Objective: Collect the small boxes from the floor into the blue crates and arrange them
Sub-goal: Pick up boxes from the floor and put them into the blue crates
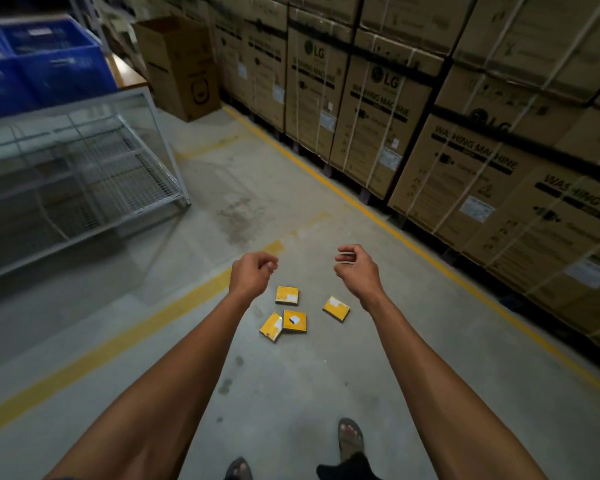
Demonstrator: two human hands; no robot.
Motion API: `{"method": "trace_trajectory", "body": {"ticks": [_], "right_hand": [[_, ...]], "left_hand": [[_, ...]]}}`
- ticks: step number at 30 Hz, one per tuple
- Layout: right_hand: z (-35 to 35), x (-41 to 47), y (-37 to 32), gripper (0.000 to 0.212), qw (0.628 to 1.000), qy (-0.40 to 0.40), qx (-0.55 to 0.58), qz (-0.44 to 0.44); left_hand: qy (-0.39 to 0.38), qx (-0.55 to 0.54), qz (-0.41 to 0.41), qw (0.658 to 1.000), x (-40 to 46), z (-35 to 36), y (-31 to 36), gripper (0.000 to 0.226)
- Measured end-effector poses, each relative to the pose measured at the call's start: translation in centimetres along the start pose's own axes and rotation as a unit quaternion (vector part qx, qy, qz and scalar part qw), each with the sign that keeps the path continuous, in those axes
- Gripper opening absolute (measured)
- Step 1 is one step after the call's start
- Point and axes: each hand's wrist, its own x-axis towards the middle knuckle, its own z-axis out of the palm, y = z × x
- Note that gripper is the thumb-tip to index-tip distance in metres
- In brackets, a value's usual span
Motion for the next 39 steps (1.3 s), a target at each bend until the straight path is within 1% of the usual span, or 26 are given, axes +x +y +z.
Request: {"method": "trace_trajectory", "body": {"ticks": [2,7,10,13,15,17,21,24,27,32,38,39], "right_hand": [[-1.3,1.4,0.7,0.036,1.0,-0.01,0.001,-0.001],[-4.6,6.1,3.0,0.036,0.998,-0.061,-0.017,-0.014],[-5.7,8.8,4.4,0.036,0.995,-0.09,-0.034,-0.03],[-6.0,11.6,5.9,0.036,0.989,-0.127,-0.067,-0.045],[-5.7,12.9,6.7,0.036,0.984,-0.148,-0.08,-0.049],[-5.1,14.1,7.6,0.038,0.979,-0.171,-0.097,-0.057],[-3.1,16.2,10.2,0.039,0.965,-0.203,-0.147,-0.083],[-0.9,17.9,13.4,0.039,0.948,-0.222,-0.194,-0.121],[1.5,19.5,16.9,0.042,0.928,-0.246,-0.24,-0.143],[6.2,22.8,23.1,0.051,0.898,-0.268,-0.297,-0.186],[14.8,28.1,35.3,0.061,0.862,-0.3,-0.349,-0.214],[16.3,28.9,37.4,0.062,0.86,-0.298,-0.354,-0.214]], "left_hand": [[-0.004,0.028,-0.008,1.0,0.2,1.4,0.6,0.025],[0.074,0.019,-0.054,0.996,0.8,5.7,2.6,0.012],[0.072,0.033,-0.051,0.996,1.7,8.1,2.5,0.009],[0.039,0.08,-0.06,0.994,2.2,10.6,2.4,0.036],[0.029,0.08,-0.07,0.994,2.2,11.8,2.2,0.046],[0.04,0.071,-0.081,0.993,2.4,12.9,1.7,0.049],[0.047,0.092,-0.102,0.989,3.7,14.9,-0.5,0.045],[0.032,0.13,-0.099,0.986,5.5,16.4,-3.2,0.047],[0.017,0.182,-0.095,0.979,7.9,18.0,-6.7,0.049],[0.001,0.214,-0.095,0.972,12.3,21.2,-13.6,0.054],[-0.042,0.261,-0.081,0.961,17.3,27.4,-26.8,0.06],[-0.046,0.265,-0.081,0.96,17.9,28.5,-29.2,0.061]]}}
